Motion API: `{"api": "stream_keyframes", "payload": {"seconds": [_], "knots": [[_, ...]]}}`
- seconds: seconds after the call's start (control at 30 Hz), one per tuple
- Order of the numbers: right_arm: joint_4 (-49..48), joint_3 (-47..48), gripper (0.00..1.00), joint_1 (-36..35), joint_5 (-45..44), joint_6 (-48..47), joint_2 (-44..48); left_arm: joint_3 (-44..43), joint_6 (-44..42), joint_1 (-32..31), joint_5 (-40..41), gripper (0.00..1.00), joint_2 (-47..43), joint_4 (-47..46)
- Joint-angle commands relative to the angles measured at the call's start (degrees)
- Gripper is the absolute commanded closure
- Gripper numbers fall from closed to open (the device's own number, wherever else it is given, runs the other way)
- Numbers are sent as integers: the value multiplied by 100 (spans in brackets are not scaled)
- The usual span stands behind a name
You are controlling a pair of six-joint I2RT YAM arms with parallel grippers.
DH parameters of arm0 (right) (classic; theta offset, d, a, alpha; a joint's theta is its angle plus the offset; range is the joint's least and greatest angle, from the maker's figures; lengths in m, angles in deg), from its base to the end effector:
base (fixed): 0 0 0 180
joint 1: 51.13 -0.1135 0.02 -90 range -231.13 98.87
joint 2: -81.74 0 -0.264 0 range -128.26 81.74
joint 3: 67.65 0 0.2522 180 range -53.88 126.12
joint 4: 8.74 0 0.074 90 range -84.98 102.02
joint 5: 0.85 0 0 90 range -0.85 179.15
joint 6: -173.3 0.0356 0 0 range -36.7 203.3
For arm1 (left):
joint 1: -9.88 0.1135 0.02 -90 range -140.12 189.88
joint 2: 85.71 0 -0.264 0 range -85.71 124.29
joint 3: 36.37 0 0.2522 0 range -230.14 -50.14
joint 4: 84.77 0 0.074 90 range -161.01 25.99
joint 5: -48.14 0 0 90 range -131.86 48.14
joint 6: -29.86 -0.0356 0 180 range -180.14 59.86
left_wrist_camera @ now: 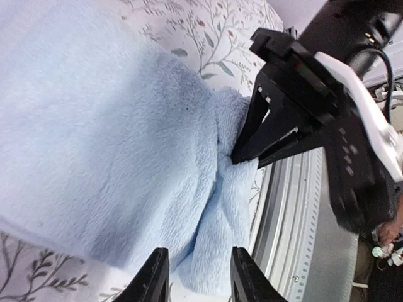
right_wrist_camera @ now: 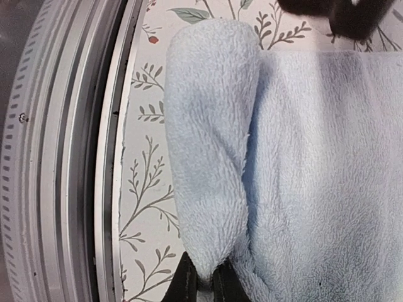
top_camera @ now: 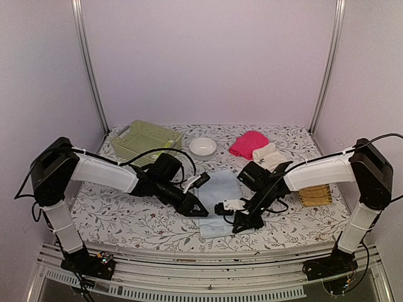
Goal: Roll the towels
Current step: Roll the towel at the center of the board.
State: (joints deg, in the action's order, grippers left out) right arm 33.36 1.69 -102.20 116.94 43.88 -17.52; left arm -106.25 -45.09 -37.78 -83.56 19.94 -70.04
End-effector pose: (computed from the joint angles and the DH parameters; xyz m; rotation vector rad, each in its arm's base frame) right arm 0.1842 0.2544 0.1479 -2.0588 1.8874 0.7317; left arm 0.2248 -0.2819 0.1427 1.0741 2.4021 -1.3350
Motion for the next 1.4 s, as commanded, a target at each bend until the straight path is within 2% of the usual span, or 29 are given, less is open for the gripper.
{"api": "stream_keyframes", "payload": {"seconds": [0.0, 0.1, 0.13, 0.17, 0.23, 0.33, 0.5, 0.6, 0.77, 0.97, 1.17, 1.23, 1.37], "knots": [[962, 559, 97, 539, 1188, 94, -512, 1035, 89, 28, 1102, 64, -881, -1262], [1571, 1197, 97, 841, 1651, 3, -1157, 1709, 188, -136, 1998, 64, -1609, -1876], [1829, 1413, 97, 944, 1820, -58, -1394, 1951, 116, -320, 2857, 63, -1905, -2084], [2089, 1683, 97, 1032, 1962, -117, -1608, 2244, -32, -512, 3354, 62, -2159, -2411], [2494, 2097, 97, 1175, 2186, -206, -2028, 2615, -624, -1009, 4062, 58, -2441, -3052], [3007, 2540, 97, 1269, 2290, -257, -2481, 2420, -1468, -1629, 4610, 55, -2362, -2856], [3149, 2679, 97, 1302, 2194, -332, -2814, 1372, -2807, -2215, 4942, 54, -1573, -1765], [3127, 2683, 97, 1307, 2218, -280, -2967, 857, -3317, -2280, 5076, 54, -1017, -1292], [3062, 2672, 96, 1310, 2225, -208, -3041, 234, -3940, -2295, 4863, 57, -353, -777], [3000, 2661, 96, 1310, 2197, -157, -3069, -153, -4077, -2235, 4460, 55, 189, -350], [3000, 2669, 96, 1308, 2217, -118, -3073, -384, -4008, -2272, 4841, 56, 635, -60], [3011, 2672, 96, 1308, 2230, -127, -3053, -386, -4033, -2295, 4874, 59, 648, -8], [3043, 2674, 95, 1309, 2296, -152, -2982, -412, -4033, -2300, 4955, 73, 824, 76]]}}
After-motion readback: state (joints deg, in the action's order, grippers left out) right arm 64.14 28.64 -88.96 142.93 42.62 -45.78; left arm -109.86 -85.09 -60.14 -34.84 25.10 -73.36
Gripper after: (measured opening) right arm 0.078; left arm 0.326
